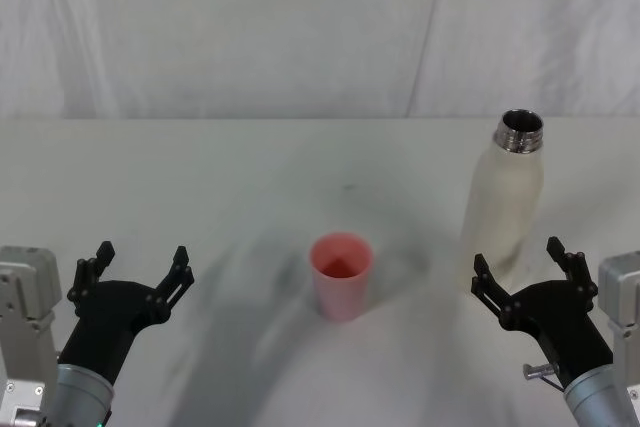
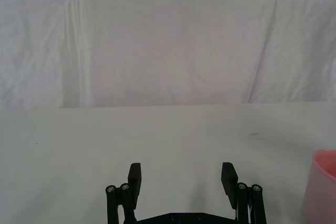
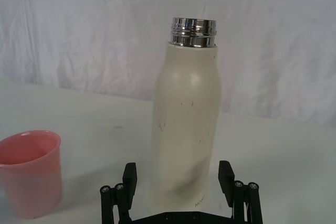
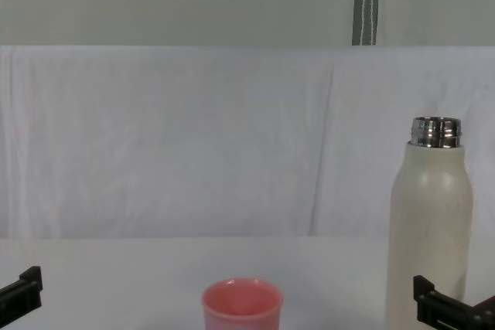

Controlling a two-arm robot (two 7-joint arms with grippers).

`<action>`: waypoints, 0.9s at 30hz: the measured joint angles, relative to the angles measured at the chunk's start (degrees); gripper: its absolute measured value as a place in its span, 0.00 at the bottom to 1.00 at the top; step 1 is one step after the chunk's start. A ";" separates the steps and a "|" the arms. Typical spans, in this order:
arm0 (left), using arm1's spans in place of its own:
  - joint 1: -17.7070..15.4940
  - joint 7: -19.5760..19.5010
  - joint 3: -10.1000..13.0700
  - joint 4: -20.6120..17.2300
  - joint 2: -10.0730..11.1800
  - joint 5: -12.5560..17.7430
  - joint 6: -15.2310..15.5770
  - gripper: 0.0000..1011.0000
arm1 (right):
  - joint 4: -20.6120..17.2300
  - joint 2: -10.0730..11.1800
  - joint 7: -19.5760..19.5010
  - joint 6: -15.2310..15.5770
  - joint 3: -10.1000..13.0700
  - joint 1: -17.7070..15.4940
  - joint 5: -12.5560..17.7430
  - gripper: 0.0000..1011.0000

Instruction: Grasp the thermos with one hand and pour water into the cup lid.

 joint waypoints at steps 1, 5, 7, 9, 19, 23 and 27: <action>0.00 0.00 0.00 0.00 0.00 0.00 0.00 0.99 | 0.00 0.00 0.00 0.00 0.00 0.00 0.00 0.99; 0.00 0.00 0.00 0.00 0.00 0.00 0.00 0.99 | 0.00 0.00 0.00 0.00 0.00 0.00 0.00 0.99; 0.00 0.00 0.00 0.00 0.00 0.00 0.00 0.99 | 0.00 0.00 0.00 0.00 0.00 0.00 0.00 0.99; 0.00 0.00 0.00 0.00 0.00 0.00 0.00 0.99 | 0.00 0.00 0.00 0.00 0.00 0.00 0.00 0.99; 0.00 0.00 0.00 0.00 0.00 0.00 0.00 0.99 | 0.00 0.00 0.00 0.00 0.00 0.00 0.00 0.99; 0.00 0.00 0.00 0.00 0.00 0.00 0.00 0.99 | 0.00 0.00 0.00 0.00 0.00 0.00 0.00 0.99; 0.00 0.00 0.00 0.00 0.00 0.00 0.00 0.99 | 0.00 0.00 0.00 0.00 0.00 0.00 0.00 0.99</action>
